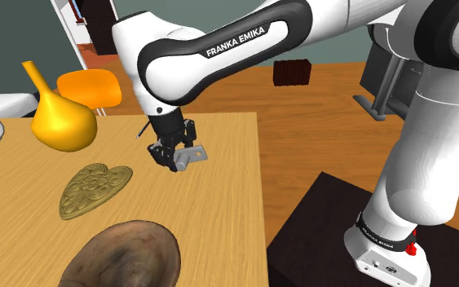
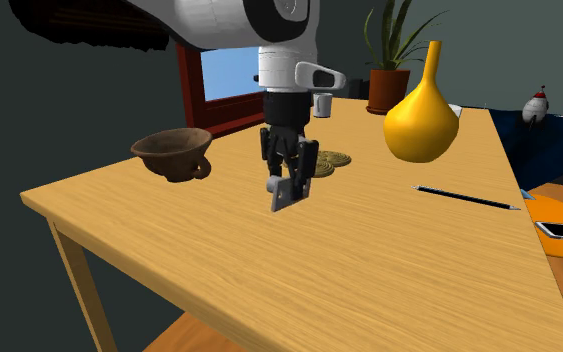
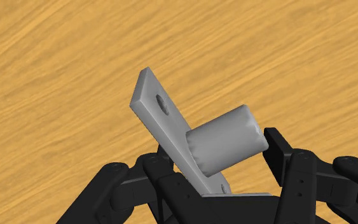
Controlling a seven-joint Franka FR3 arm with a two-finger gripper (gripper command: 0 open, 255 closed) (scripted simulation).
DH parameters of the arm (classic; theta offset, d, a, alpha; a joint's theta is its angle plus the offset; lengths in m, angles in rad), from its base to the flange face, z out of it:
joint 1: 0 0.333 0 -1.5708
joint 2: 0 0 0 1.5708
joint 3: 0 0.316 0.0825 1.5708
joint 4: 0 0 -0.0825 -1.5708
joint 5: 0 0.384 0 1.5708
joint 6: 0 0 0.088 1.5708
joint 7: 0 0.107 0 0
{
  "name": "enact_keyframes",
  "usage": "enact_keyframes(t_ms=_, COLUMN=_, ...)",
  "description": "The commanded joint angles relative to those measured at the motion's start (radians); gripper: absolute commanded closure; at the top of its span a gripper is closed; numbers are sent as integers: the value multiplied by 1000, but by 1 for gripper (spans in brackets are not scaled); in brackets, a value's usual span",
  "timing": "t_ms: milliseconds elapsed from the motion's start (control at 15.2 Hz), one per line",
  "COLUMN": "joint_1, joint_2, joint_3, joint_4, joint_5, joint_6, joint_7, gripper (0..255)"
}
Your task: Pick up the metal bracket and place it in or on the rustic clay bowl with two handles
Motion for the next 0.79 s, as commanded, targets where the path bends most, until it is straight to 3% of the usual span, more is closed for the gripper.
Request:
enact_keyframes(t_ms=0, joint_1=0, joint_2=-3, joint_3=0, joint_4=27, joint_5=2, joint_6=-30, joint_7=-2, gripper=255)
enact_keyframes(t_ms=726, joint_1=4, joint_2=-1, joint_3=3, joint_4=178, joint_5=3, joint_6=-178, joint_7=-6, gripper=255)
